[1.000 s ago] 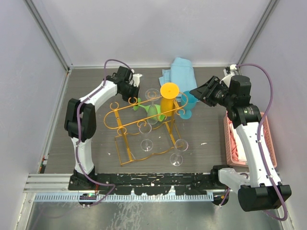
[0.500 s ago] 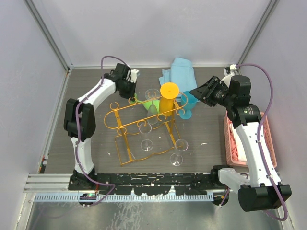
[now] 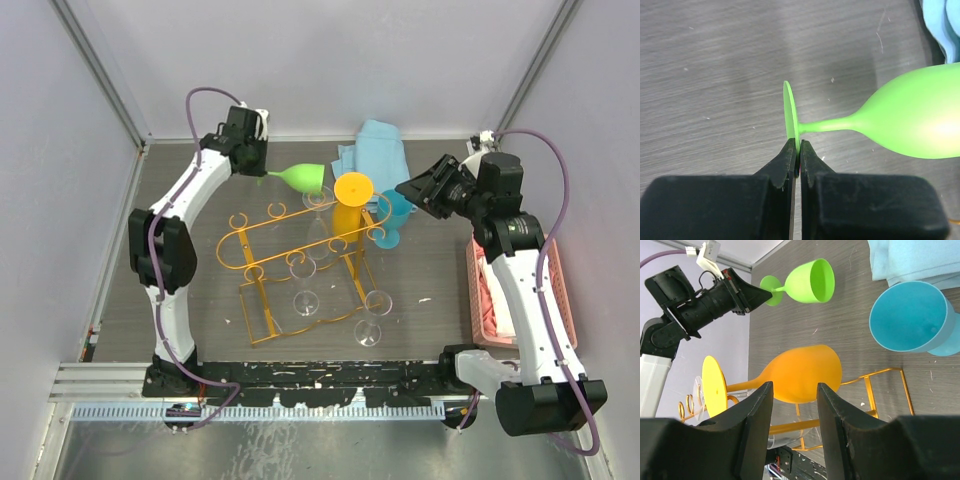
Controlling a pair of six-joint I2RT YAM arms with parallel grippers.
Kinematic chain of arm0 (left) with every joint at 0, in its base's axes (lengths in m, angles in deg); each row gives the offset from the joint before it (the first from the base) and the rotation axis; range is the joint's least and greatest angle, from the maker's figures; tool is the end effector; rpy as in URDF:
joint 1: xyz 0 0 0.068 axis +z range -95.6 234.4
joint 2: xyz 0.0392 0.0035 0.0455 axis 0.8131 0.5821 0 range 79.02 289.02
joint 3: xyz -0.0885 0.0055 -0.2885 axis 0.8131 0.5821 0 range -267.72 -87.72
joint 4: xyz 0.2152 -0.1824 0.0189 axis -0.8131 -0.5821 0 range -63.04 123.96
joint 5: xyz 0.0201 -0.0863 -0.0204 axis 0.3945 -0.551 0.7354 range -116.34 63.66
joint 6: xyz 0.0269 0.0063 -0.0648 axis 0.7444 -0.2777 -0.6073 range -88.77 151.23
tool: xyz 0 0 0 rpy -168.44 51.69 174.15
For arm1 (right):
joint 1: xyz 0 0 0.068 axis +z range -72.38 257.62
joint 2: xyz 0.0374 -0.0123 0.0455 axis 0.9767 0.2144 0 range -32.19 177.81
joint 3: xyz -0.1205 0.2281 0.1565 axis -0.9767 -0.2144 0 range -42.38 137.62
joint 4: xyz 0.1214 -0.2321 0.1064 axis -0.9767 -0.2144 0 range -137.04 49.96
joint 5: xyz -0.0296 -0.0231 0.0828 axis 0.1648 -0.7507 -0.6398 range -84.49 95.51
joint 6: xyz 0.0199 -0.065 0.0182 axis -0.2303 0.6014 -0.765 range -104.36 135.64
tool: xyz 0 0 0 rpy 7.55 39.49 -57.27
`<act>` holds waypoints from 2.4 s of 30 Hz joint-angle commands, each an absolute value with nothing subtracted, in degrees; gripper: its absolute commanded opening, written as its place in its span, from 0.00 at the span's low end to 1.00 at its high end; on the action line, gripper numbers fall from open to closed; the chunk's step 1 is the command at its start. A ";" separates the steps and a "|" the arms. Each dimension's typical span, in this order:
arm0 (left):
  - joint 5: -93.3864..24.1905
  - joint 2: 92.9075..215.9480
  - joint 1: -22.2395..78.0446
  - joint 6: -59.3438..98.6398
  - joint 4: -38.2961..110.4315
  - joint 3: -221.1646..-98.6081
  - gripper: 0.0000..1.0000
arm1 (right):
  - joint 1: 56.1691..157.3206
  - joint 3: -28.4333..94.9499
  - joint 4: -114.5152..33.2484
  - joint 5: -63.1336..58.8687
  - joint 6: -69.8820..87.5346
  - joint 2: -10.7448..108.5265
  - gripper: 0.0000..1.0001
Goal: Place the wine glass upside down on the wine glass rack
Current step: Turn the wine glass upside down at the wine rack.
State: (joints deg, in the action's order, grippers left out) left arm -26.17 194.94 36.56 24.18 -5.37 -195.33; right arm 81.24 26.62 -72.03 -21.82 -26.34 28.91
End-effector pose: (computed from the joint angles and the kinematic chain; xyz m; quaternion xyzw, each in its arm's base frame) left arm 0.4861 -0.1562 0.3013 0.0872 0.9284 -0.0766 0.3531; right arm 0.2470 0.0421 0.4159 0.1465 0.8123 0.3876 0.4104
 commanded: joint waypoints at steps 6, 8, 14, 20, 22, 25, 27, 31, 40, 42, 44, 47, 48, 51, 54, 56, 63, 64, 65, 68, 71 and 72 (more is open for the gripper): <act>-15.79 192.25 38.42 19.70 -3.65 -204.30 0.03 | 80.92 30.70 -70.89 -21.70 -26.75 30.31 0.46; -15.98 191.82 38.89 19.62 -2.74 -205.67 0.03 | 80.87 30.68 -70.84 -21.91 -27.02 30.81 0.46; -15.45 189.80 38.89 18.89 -0.67 -207.34 0.04 | 80.91 30.40 -69.82 -22.12 -27.29 32.08 0.46; -17.16 186.51 38.94 18.41 2.66 -208.43 0.04 | 80.87 30.34 -69.19 -21.85 -27.34 33.13 0.46; -18.21 186.26 39.00 18.38 1.89 -210.67 0.05 | 80.90 30.45 -68.83 -21.92 -27.34 33.53 0.46; -19.35 184.71 39.02 18.12 1.87 -211.76 0.05 | 80.82 30.65 -68.69 -21.66 -27.10 33.96 0.46; -20.10 183.15 39.02 18.00 2.48 -211.33 0.05 | 80.87 30.66 -68.70 -21.43 -26.87 34.15 0.46; -23.49 178.03 39.02 17.15 8.24 -205.48 0.04 | 80.87 30.91 -68.46 -20.70 -26.56 34.48 0.46; -31.73 171.88 39.01 11.10 12.51 -201.95 0.02 | 80.87 33.37 -68.46 -19.56 -26.03 35.32 0.46; -32.08 171.95 38.94 10.85 11.23 -202.82 0.02 | 80.87 34.04 -68.89 -18.69 -25.49 35.16 0.46; -32.94 171.61 38.98 10.93 10.80 -203.13 0.02 | 80.74 34.79 -69.31 -17.85 -25.04 35.02 0.46; -33.32 171.31 39.00 9.09 10.01 -204.31 0.02 | 80.44 35.77 -69.81 -16.25 -24.33 34.58 0.46; -33.66 171.45 38.99 8.90 9.57 -205.00 0.02 | 80.35 36.01 -69.83 -15.72 -24.08 34.34 0.46; -34.16 172.20 39.00 8.87 8.17 -206.82 0.03 | 80.39 37.00 -70.27 -14.39 -23.20 33.95 0.46; -32.42 173.52 38.95 8.51 4.88 -209.63 0.03 | 80.34 38.54 -71.36 -11.17 -21.67 33.15 0.47; -32.90 174.25 39.00 8.56 3.77 -210.54 0.03 | 80.34 39.51 -71.94 -9.07 -20.46 32.63 0.47; -30.27 176.66 36.95 13.87 -0.95 -213.12 0.03 | 80.34 39.92 -72.19 -9.18 -20.43 32.55 0.47; -28.67 176.74 35.94 15.59 -1.72 -213.15 0.03 | 80.34 39.62 -72.13 -9.17 -20.60 32.46 0.47; -28.24 176.81 35.37 17.14 -2.45 -213.14 0.03 | 80.34 39.50 -72.04 -9.17 -20.63 32.34 0.47; -28.45 175.82 34.35 19.27 -2.42 -211.93 0.04 | 80.35 38.94 -71.94 -9.20 -20.72 32.17 0.47; -28.65 174.21 33.87 19.81 -0.80 -210.38 0.05 | 80.35 38.57 -71.82 -9.96 -21.25 32.39 0.47; -28.85 173.78 33.50 19.87 -0.64 -210.38 0.05 | 80.35 38.39 -71.72 -10.17 -21.39 32.41 0.47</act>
